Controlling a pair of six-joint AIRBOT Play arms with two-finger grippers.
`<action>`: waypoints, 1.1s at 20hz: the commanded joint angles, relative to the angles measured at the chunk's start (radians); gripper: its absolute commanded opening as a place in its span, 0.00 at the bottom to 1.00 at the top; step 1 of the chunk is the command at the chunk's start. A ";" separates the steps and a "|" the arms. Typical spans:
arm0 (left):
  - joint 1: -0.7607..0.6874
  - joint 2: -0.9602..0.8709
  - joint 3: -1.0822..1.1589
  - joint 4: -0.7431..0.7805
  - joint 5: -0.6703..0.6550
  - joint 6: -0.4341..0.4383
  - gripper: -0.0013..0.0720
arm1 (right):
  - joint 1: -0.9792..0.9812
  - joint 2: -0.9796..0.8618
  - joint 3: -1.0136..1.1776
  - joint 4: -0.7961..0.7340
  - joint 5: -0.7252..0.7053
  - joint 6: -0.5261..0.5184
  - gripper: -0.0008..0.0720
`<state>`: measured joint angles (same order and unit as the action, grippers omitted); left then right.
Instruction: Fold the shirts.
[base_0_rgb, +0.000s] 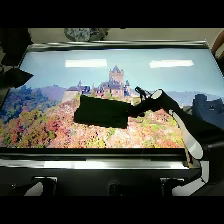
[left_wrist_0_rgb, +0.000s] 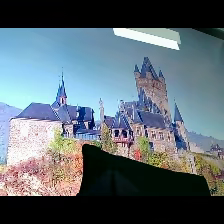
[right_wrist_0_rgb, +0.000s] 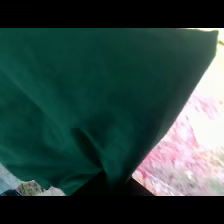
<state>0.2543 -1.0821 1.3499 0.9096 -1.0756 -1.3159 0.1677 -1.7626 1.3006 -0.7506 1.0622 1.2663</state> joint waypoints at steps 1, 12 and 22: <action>0.000 0.000 0.000 0.000 0.001 0.001 0.05 | -0.039 0.040 0.043 0.107 0.041 -0.202 0.07; 0.000 0.000 -0.002 0.000 0.002 0.008 0.05 | -0.683 0.494 0.338 -0.100 0.332 -0.006 0.07; 0.000 0.000 -0.002 0.000 0.003 0.010 0.05 | -1.152 0.543 0.435 -0.017 0.489 -0.003 0.07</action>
<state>0.2543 -1.0821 1.3487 0.9096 -1.0729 -1.3079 -0.8726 -1.2289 1.7233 -0.8059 1.5177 1.2606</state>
